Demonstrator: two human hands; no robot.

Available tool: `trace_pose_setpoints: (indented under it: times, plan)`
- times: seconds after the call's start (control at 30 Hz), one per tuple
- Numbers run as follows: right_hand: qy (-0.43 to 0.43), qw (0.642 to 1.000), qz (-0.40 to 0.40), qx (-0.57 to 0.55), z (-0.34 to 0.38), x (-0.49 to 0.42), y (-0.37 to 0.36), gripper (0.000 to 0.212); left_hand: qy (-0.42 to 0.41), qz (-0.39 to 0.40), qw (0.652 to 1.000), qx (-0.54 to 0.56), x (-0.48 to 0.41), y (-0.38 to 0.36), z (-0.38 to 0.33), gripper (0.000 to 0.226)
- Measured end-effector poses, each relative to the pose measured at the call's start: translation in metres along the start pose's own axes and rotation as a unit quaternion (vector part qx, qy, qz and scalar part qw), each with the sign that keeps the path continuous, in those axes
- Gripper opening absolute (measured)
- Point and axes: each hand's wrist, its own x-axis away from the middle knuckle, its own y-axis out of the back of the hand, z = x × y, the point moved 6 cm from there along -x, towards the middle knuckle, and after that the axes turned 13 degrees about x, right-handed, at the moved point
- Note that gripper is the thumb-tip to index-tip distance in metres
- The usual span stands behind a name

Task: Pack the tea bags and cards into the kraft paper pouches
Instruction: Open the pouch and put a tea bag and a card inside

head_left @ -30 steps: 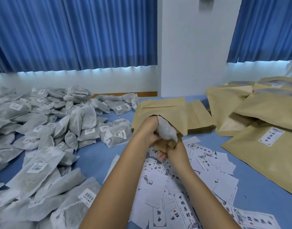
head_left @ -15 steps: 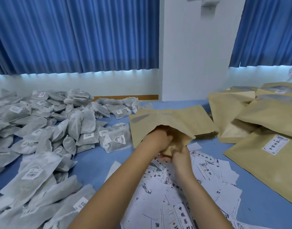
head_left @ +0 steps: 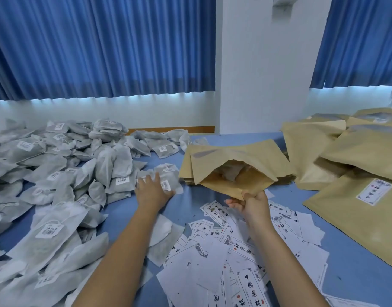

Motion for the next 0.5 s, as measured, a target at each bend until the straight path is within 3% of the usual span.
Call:
trace_pose_setpoints:
  times: [0.13, 0.27, 0.37, 0.5]
  plan:
    - [-0.020, 1.000, -0.005, 0.013, -0.005, -0.004, 0.005, 0.023, 0.053, 0.026, 0.998, -0.004, 0.000, 0.010, -0.007, 0.105]
    - [-0.020, 1.000, -0.005, 0.018, -0.009, -0.007, 0.003, 0.021, 0.084, 0.082, 0.992, -0.045, 0.010, 0.020, -0.012, 0.082]
    - [-0.017, 0.999, -0.003, 0.040, -0.011, -0.007, 0.002, 0.020, 0.105, 0.143, 0.984, -0.013, 0.021, 0.003, -0.006, 0.079]
    - [-0.020, 0.999, -0.006, 0.046, -0.011, -0.007, 0.004, 0.020, 0.075, 0.073, 0.993, 0.056, 0.027, -0.001, -0.014, 0.062]
